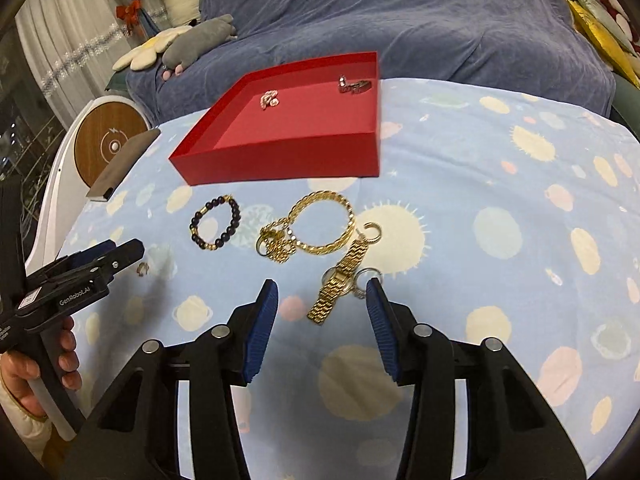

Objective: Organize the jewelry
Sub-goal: 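Move both tools back over the remaining jewelry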

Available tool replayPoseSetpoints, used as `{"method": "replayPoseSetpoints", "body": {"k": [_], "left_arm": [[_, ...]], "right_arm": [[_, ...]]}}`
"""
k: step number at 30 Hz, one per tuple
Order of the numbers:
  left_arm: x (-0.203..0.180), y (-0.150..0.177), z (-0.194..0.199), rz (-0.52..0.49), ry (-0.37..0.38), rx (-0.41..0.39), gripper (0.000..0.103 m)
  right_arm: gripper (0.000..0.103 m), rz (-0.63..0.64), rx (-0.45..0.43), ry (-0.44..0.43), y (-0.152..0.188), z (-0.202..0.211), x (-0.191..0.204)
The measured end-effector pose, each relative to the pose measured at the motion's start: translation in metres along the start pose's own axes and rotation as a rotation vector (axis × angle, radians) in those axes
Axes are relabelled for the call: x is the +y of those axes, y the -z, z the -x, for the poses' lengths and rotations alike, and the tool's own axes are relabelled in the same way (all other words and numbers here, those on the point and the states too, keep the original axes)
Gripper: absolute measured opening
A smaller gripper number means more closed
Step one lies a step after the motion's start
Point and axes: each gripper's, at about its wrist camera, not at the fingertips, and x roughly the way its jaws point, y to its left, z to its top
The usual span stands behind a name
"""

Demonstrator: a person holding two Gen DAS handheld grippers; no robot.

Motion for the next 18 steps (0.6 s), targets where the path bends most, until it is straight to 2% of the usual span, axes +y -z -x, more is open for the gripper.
{"method": "replayPoseSetpoints", "body": {"k": [4,9,18], "left_arm": [[0.004,0.004,-0.005,0.001,0.009,0.01,0.067],[0.009,0.005,-0.005,0.021,0.015,0.008,0.067],[0.006,0.001,-0.005,0.028,0.033,0.013,0.067]], "right_arm": [[0.037,0.024,0.02,0.02,0.01,-0.012,0.004],[0.035,-0.008,0.052,0.025,0.012,-0.025,-0.002],[0.033,0.004,0.008,0.095,0.002,-0.036,-0.004]]}}
